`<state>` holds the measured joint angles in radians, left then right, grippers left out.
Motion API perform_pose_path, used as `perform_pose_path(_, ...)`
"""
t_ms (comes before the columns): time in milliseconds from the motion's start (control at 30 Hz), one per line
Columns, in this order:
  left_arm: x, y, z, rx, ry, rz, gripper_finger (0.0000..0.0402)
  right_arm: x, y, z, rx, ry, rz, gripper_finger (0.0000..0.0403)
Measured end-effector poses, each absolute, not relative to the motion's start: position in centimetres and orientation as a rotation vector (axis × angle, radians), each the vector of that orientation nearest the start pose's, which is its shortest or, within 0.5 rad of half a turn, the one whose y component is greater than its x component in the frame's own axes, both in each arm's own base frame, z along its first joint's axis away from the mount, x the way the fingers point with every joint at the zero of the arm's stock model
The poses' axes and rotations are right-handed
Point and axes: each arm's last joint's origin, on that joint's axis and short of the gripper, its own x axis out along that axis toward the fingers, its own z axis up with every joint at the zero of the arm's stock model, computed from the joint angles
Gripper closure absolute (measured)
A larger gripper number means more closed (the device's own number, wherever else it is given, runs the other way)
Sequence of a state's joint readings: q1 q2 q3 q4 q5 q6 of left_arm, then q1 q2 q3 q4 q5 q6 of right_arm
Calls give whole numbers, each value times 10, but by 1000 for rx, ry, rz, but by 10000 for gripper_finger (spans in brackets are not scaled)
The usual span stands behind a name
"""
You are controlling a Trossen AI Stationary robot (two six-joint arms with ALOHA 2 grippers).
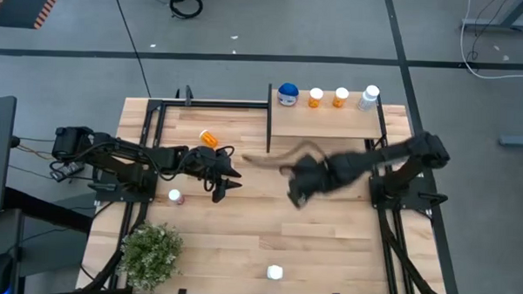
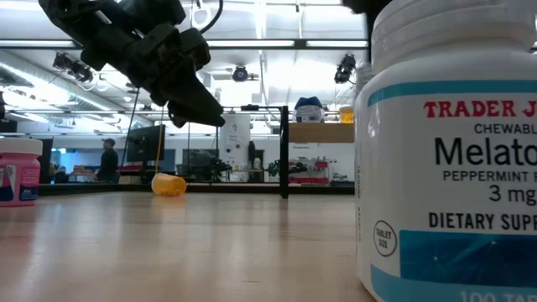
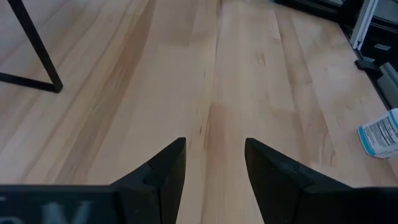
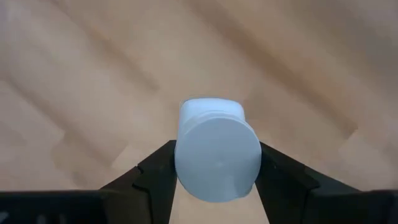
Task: Pick and place medicine bottles onto shelf by color
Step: Put the right white blue pill bottle on the shelf
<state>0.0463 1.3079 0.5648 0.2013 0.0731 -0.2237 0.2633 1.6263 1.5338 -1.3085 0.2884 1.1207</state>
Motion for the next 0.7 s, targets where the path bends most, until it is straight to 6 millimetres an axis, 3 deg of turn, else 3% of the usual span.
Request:
perform_pose_path(167, 253, 10, 184, -245, 578, 37, 230, 304, 14, 338, 436, 1120, -661, 207)
perform_pose_path(367, 253, 10, 184, -237, 585, 36, 230, 313, -34, 364, 292, 1108, -552, 207)
perform_pose_path(700, 253, 11, 184, -165, 578, 28, 230, 337, -101, 367, 199, 1180, -465, 207)
